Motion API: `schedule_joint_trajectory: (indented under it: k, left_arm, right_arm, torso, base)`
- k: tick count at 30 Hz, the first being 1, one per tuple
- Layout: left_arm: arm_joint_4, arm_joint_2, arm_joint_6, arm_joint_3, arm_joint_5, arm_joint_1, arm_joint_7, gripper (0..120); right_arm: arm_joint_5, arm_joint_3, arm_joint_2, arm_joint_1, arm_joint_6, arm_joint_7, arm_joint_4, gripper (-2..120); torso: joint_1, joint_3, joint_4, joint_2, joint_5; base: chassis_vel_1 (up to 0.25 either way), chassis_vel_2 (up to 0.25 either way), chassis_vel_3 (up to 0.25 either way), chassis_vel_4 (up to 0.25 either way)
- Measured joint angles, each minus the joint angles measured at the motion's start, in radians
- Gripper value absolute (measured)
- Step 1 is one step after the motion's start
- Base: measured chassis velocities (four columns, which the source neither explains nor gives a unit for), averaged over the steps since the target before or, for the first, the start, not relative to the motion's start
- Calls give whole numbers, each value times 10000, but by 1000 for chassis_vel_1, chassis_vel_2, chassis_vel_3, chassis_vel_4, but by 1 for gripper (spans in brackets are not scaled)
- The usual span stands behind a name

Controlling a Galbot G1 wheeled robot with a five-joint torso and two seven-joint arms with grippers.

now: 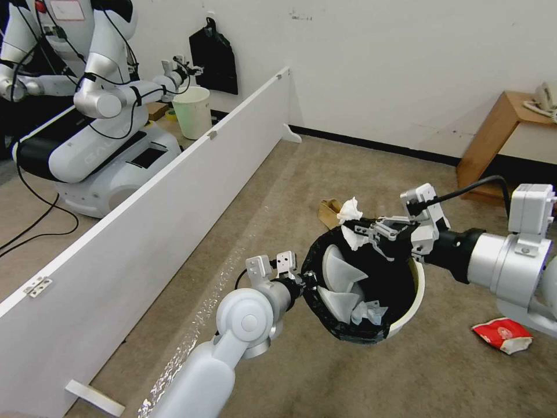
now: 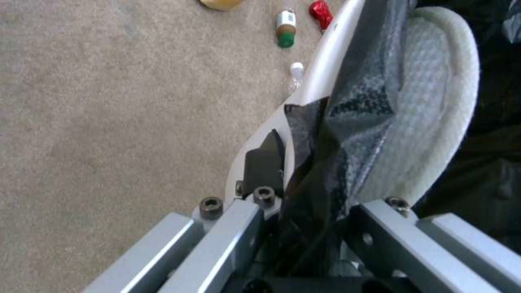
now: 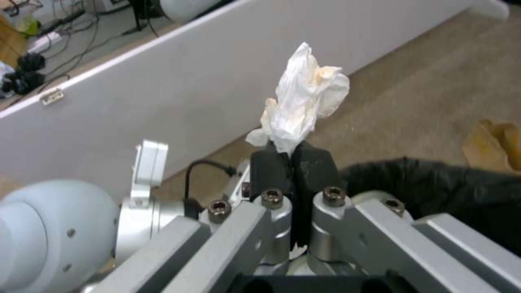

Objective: Pick up the trash bin, then pick up the garbage from the floor and place it into the trash bin.

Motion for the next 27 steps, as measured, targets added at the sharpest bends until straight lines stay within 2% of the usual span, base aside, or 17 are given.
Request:
schedule_joint_trajectory:
  k: [8,24,27]
  left_arm:
    - [-116,-127,10,-159,10,84,-7,2]
    - [-345,-63,32,-232,-1,262,-16,2]
    - [-378,-45,35,-230,-13,289,-16,2]
  right_arm:
    - [-459,-63,133,-684,-122,6,1,0]
    - [-1296,-127,384,-1475,-291,6,6,0]
    - [-1483,-134,423,-1604,-292,5,7,7]
  torso:
    - [0,0,0,0,0]
    - [0,0,0,1,-1]
    - [0,0,0,1,0]
  base:
    - [0,0,0,0]
    - [0,0,0,0]
    - [0,0,0,0]
